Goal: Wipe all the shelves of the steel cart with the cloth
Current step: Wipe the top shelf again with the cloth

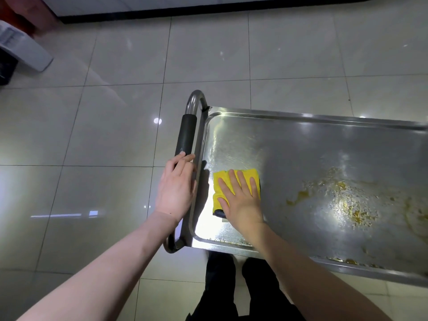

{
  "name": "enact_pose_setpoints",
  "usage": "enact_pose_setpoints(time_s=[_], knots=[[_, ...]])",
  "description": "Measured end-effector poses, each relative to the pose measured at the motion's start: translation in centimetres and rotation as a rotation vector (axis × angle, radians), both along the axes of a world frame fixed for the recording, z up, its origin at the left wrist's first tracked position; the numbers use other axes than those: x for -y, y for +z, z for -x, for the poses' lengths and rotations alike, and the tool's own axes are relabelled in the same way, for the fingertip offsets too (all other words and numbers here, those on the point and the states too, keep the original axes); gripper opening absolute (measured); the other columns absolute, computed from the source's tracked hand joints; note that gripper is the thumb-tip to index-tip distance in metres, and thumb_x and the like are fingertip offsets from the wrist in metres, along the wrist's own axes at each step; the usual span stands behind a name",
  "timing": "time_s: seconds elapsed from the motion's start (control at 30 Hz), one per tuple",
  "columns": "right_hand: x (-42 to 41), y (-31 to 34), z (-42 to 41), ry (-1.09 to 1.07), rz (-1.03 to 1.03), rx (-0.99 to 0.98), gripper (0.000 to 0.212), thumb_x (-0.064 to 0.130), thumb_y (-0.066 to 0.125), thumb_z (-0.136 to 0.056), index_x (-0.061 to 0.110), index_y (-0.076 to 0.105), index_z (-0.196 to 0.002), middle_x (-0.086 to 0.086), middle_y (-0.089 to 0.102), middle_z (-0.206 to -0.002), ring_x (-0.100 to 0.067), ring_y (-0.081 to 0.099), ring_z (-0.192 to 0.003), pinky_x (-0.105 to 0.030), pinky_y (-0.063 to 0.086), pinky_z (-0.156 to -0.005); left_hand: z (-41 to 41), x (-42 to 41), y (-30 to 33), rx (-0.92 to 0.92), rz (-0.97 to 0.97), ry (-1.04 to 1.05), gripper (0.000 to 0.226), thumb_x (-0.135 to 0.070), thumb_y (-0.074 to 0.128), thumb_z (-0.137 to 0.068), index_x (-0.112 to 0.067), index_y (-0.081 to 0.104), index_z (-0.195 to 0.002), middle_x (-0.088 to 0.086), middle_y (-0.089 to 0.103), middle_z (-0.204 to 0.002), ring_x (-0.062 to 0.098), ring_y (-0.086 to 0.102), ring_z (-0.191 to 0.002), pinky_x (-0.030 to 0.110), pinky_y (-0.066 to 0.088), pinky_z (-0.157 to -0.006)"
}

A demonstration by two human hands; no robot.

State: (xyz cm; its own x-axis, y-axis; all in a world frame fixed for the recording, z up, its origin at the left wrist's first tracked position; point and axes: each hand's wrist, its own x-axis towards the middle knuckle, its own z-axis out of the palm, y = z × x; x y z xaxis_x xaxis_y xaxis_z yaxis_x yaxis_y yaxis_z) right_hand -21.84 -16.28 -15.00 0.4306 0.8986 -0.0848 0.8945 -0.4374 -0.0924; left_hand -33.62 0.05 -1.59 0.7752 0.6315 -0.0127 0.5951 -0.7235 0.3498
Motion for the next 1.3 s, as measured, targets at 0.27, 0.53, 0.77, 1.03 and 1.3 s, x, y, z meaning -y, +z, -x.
enact_pose_setpoints(time_s=[0.27,0.53,0.77,1.03,1.3], knots=[[-2.3,1.3,3.0,0.067,0.062,-0.076,0.058,0.054,0.031,-0.107,0.026,0.045,-0.156,-0.009,0.006,-0.175,-0.036,-0.001,-0.161,-0.062,0.003,-0.126,-0.3,0.0,0.0,-0.016,-0.019,0.003,0.016,-0.001,0.057,-0.091,-0.009,0.058,-0.105,0.004,0.059,-0.14,0.027,0.038,-0.139,0.042,0.051,-0.099],[0.0,0.6,6.1,0.186,-0.017,-0.105,0.057,0.061,0.048,-0.101,0.026,0.059,-0.144,-0.012,0.027,-0.17,-0.037,0.012,-0.16,-0.062,0.011,-0.126,-0.3,-0.1,0.0,-0.065,-0.066,-0.028,0.023,-0.01,0.044,-0.092,-0.007,0.06,-0.108,0.006,0.059,-0.14,0.031,0.04,-0.138,0.043,0.049,-0.101],[5.1,-1.0,3.8,0.305,-0.078,-0.029,0.071,0.067,0.046,-0.101,0.032,0.035,-0.162,-0.007,0.016,-0.174,-0.035,0.015,-0.16,-0.062,0.016,-0.126,-0.2,0.0,0.1,-0.064,-0.054,-0.017,0.027,0.007,0.057,-0.086,-0.007,0.059,-0.108,0.004,0.058,-0.139,0.03,0.039,-0.139,0.043,0.05,-0.099],[2.7,0.8,6.5,0.228,0.015,-0.081,0.061,0.062,0.049,-0.1,0.028,0.051,-0.152,-0.012,0.022,-0.172,-0.039,0.012,-0.159,-0.065,0.009,-0.126,-0.3,0.2,0.2,-0.073,-0.046,-0.006,0.03,0.01,0.055,-0.085,-0.006,0.058,-0.11,0.006,0.056,-0.141,0.028,0.036,-0.141,0.044,0.05,-0.101],[0.9,0.4,6.0,0.342,0.018,-0.104,0.045,0.06,0.046,-0.103,0.029,0.067,-0.128,-0.009,0.047,-0.158,-0.037,0.02,-0.157,-0.061,0.012,-0.126,-0.1,0.4,0.4,-0.04,-0.037,-0.036,0.031,0.007,0.05,-0.085,-0.004,0.058,-0.113,0.008,0.055,-0.143,0.031,0.036,-0.141,0.044,0.049,-0.102]])
